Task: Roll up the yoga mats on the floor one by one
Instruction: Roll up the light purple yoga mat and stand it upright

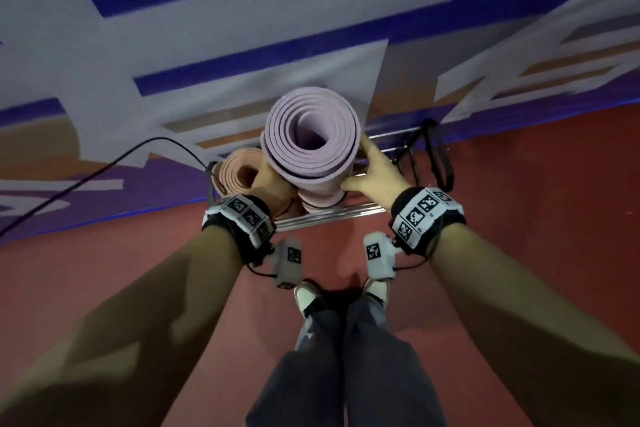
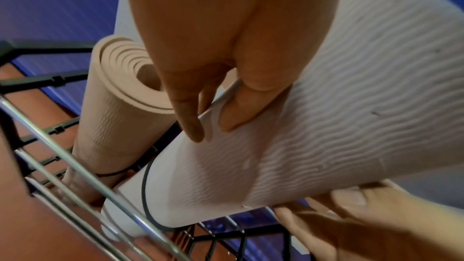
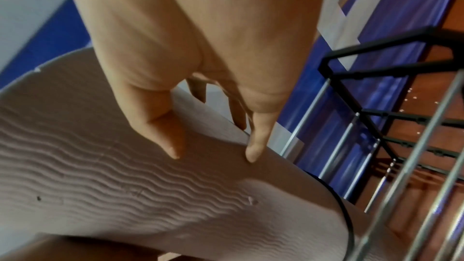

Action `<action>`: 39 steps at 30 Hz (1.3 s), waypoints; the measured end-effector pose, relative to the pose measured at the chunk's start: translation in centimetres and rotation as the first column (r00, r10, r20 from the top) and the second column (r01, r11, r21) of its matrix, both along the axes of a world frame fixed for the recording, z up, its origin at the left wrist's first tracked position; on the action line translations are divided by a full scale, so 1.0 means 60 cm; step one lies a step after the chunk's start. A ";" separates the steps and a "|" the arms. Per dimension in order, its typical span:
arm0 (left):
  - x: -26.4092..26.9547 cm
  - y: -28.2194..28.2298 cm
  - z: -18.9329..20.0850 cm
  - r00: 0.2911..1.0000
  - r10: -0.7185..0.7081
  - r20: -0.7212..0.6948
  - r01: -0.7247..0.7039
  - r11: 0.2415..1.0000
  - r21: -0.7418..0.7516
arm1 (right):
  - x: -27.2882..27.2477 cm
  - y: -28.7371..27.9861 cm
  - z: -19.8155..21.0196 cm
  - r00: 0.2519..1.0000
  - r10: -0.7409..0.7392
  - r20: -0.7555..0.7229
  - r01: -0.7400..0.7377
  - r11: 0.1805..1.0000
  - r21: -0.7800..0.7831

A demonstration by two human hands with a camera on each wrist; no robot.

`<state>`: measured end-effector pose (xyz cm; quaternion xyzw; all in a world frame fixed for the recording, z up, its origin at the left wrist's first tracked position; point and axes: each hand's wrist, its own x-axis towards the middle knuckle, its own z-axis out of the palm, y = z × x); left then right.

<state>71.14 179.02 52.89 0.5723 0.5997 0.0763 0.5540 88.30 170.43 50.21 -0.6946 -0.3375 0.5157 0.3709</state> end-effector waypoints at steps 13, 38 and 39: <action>-0.060 0.033 -0.137 0.957 -0.146 -0.252 0.196 0.963 0.186 | -0.032 0.016 -0.177 0.983 -0.129 -0.127 0.123 0.991 -0.056; -0.103 0.010 -0.183 0.943 0.172 -0.283 -0.041 0.910 0.414 | -0.080 0.077 -0.195 0.956 -0.292 -0.040 0.257 0.892 -0.372; -0.108 0.012 -0.185 0.938 0.157 -0.310 -0.026 0.921 0.389 | -0.082 0.079 -0.193 0.961 -0.275 -0.027 0.245 0.893 -0.378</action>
